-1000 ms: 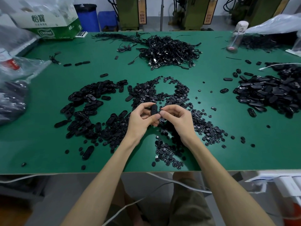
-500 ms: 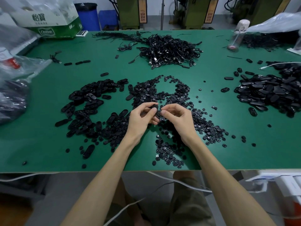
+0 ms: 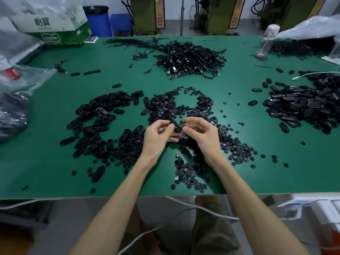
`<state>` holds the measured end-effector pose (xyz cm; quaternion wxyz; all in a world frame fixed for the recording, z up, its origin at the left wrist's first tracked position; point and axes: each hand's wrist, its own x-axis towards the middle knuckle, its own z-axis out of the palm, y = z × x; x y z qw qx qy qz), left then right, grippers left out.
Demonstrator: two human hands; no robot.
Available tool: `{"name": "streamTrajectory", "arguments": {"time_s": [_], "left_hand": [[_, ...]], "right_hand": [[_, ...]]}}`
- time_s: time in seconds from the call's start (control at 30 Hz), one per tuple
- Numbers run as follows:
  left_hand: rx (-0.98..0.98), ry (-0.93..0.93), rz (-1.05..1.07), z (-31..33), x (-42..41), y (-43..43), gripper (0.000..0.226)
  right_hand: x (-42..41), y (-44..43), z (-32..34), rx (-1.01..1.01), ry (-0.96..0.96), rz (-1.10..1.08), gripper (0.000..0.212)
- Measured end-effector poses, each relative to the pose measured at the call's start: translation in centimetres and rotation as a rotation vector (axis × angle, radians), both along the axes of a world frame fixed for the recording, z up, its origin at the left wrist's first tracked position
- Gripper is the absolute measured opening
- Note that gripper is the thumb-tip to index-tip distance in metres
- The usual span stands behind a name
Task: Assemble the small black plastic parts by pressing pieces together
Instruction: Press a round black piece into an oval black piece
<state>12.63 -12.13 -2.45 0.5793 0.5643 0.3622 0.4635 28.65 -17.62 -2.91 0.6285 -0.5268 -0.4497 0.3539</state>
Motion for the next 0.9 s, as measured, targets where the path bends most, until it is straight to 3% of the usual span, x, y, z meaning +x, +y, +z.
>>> {"name": "streamTrajectory", "arguments": {"time_s": [0.3, 0.57, 0.9], "left_hand": [[0.043, 0.026, 0.017, -0.19, -0.27, 0.18, 0.016], [0.017, 0.046, 0.034, -0.48, -0.2, 0.38, 0.019], [0.029, 0.067, 0.032, -0.67, -0.05, 0.58, 0.019]], "right_hand": [[0.19, -0.11, -0.12, 0.027, 0.023, -0.01, 0.007], [0.23, -0.33, 0.06, 0.024, 0.101, 0.002, 0.009], [0.22, -0.33, 0.18, -0.006, 0.068, -0.003, 0.015]]}}
